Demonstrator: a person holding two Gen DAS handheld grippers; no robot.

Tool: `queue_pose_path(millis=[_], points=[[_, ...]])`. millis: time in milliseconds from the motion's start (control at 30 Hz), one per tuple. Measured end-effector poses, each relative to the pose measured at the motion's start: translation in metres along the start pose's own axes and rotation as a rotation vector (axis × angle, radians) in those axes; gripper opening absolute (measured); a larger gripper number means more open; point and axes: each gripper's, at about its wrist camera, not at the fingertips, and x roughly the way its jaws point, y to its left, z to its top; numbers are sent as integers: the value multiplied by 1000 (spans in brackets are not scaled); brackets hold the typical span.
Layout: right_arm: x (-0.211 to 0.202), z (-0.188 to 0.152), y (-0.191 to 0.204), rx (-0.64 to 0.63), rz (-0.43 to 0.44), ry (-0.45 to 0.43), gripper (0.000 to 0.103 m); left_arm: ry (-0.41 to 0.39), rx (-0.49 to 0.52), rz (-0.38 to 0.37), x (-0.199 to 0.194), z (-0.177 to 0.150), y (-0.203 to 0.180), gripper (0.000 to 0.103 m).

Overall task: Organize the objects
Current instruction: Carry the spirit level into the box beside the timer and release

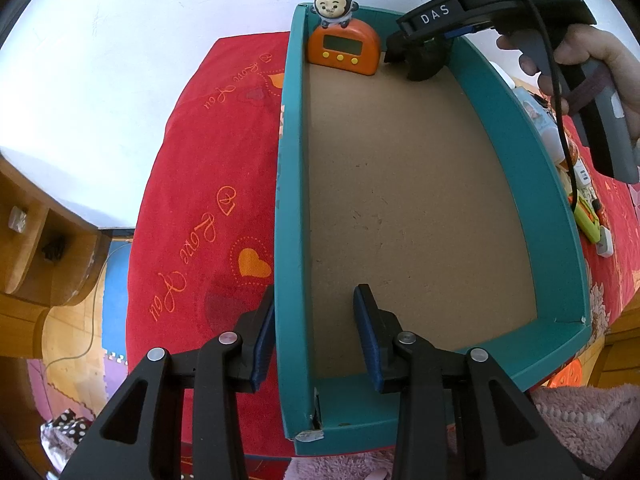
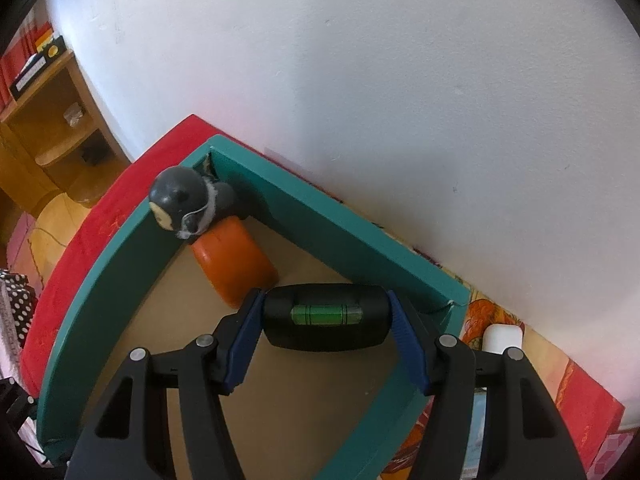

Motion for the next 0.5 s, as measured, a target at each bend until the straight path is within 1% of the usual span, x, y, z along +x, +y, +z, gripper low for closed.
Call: queue_pose_path(millis=[500], points=[[-5, -3, -2, 3, -9, -4, 62, 0, -2, 1, 1, 2, -1, 37]])
